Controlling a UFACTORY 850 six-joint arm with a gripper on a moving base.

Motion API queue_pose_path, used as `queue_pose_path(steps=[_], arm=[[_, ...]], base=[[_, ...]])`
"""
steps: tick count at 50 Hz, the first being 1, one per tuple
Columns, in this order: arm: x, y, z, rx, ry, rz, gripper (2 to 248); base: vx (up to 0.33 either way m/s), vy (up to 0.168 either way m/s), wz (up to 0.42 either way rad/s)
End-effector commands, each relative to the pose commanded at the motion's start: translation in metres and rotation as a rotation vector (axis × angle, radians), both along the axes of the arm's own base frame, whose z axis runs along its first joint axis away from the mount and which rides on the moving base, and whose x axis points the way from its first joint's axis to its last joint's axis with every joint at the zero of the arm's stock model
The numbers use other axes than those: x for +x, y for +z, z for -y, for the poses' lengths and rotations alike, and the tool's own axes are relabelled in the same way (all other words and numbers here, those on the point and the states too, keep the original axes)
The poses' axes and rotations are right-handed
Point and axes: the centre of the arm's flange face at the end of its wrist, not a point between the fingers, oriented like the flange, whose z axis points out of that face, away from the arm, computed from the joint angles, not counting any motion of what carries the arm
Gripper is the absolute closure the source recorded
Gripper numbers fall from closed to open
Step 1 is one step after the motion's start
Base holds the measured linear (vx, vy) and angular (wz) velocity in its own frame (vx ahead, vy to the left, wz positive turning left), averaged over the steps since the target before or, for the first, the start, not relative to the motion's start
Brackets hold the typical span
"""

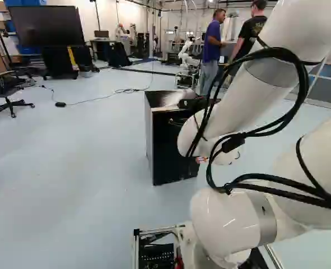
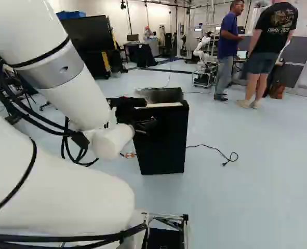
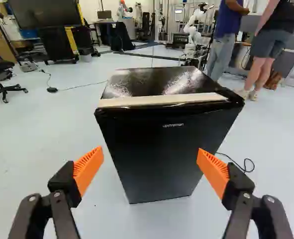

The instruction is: Grab a drink from the fridge

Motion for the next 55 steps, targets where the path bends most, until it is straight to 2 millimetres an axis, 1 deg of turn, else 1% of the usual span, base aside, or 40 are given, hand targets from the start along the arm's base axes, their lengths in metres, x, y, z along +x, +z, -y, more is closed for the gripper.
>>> queue_pose_path(steps=[24,55], arm=[[0.0,0.0,0.0,0.0,0.0,0.0,3],[0.0,0.0,0.0,0.0,0.0,0.0,3]], base=[[0.001,0.001,-0.009],[0.005,0.092,-0.014]])
